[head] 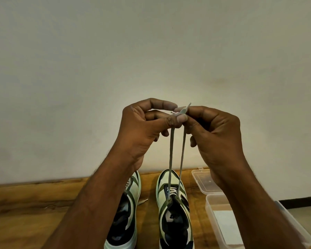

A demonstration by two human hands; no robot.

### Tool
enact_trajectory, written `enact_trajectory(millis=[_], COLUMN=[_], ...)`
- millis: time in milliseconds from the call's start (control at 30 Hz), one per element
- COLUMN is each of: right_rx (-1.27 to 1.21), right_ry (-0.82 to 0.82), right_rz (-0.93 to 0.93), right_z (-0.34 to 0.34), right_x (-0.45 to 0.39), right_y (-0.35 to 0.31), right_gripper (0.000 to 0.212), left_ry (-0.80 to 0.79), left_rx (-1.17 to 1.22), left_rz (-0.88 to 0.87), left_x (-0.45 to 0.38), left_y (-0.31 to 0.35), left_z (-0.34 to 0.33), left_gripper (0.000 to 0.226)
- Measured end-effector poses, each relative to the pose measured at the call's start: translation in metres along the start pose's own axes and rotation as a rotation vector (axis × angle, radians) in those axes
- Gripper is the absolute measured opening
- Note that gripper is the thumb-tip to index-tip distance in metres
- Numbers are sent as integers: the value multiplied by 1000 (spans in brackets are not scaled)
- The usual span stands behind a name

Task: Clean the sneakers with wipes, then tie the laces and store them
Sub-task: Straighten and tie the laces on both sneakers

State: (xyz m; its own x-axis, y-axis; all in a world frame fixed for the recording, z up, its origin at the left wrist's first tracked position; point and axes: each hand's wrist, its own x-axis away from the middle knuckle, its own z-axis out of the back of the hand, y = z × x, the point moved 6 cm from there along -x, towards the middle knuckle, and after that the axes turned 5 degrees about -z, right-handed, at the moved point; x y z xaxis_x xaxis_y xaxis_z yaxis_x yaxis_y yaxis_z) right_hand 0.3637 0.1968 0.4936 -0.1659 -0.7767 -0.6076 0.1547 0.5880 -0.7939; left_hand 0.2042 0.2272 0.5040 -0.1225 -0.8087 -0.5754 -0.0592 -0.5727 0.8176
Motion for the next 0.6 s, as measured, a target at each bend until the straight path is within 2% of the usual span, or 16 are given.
enact_trajectory(millis=[333,467,533,600], right_rx=[83,137,198,295], right_ry=[8,45,51,45], right_rz=[68,104,161,257], right_z=[7,11,12,10], right_x=[-1,1,4,7], right_y=[-4,-8,-13,-17], right_gripper=[17,30,37,33], left_ry=[68,77,107,136], left_rx=[42,81,80,68], left_rz=[37,85,97,97], left_x=[3,6,7,8], left_y=[-8,-10,-11,-12], left_z=[2,1,2,3], left_gripper=[20,11,9,8])
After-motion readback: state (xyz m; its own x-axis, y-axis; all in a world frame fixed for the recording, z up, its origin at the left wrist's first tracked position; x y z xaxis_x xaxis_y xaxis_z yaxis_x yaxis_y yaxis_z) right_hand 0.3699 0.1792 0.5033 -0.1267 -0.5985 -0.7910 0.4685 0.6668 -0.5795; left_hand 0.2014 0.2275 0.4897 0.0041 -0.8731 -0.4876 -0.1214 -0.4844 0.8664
